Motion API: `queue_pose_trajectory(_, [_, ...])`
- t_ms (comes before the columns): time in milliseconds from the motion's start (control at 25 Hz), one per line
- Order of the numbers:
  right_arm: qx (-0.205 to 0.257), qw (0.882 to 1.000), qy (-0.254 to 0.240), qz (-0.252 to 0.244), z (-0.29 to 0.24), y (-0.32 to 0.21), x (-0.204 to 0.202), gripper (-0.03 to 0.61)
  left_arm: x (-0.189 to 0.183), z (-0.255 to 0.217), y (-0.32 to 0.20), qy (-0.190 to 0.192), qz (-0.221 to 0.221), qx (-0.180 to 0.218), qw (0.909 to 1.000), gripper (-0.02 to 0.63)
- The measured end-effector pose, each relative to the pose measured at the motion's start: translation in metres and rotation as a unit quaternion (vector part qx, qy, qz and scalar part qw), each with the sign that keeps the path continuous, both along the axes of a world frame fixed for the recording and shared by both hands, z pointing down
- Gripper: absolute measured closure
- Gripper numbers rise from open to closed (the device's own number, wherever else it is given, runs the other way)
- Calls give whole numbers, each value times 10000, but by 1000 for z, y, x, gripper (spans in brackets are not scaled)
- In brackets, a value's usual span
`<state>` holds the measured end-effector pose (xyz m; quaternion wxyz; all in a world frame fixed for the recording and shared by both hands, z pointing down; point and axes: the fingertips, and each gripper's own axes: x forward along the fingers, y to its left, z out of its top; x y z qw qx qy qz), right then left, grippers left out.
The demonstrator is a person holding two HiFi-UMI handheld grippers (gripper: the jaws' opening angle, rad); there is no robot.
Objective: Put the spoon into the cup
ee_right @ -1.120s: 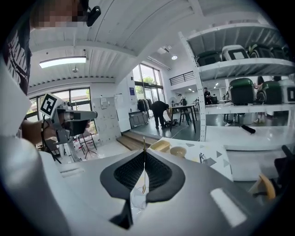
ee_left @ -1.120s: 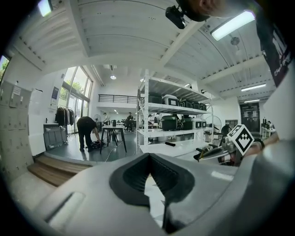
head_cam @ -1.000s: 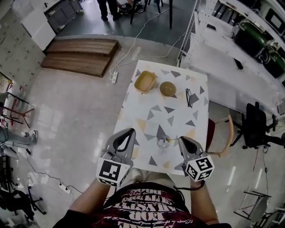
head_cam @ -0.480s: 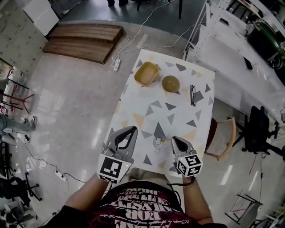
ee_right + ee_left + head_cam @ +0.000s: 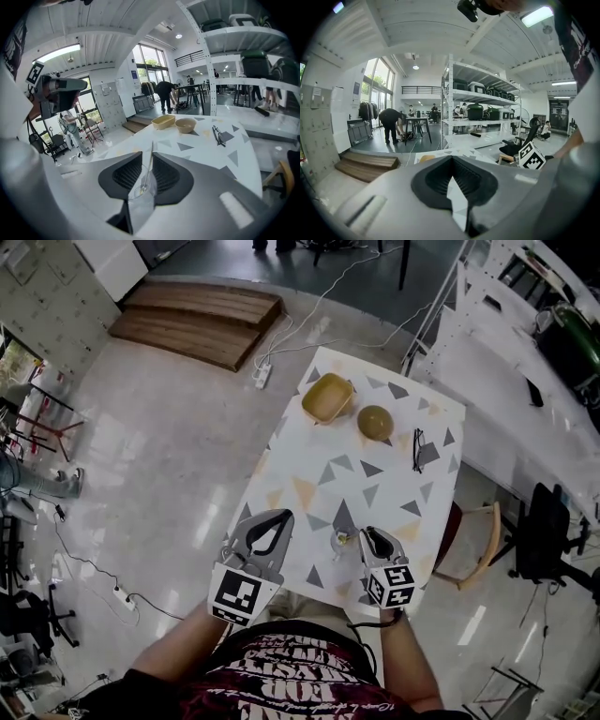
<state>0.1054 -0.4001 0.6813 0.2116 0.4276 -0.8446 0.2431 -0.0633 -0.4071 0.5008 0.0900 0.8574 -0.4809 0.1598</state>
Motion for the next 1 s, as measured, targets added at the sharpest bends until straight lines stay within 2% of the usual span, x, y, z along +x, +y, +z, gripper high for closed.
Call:
queue_pose_trajectory(80, [15,10000,17,2,-4,3,1,410,-5,-9,4,2,-15,88,10000,613])
queue_pose_trajectory(120, [46,10000,12,21,-8,4,2,397,-8,-14,6,13,-23,143,9999,613])
queue_pose_trajectory(440, [660,9970,131,388,-70,30,21,370,-33,-61,29,163,-41,652,9977,613])
queue_pose_trajectory(600, [1326,9896,48,547,-133,55,33,426,-45,-86,49,326,-49,793,9963,613])
queue_pose_trajectory(800, [2329,9683,6,909,-217,93,52,545,-57,-110,70,479,-103,996,9938,613])
queue_pose_trajectory(920, [2692,9572,28,1064,-253,117,56,551,-58,-123,86,556,-48,1102,9923,613])
queue_pose_trajectory(1000, [2777,9533,104,1180,-270,130,57,551,-55,-131,97,601,45,1197,9910,613])
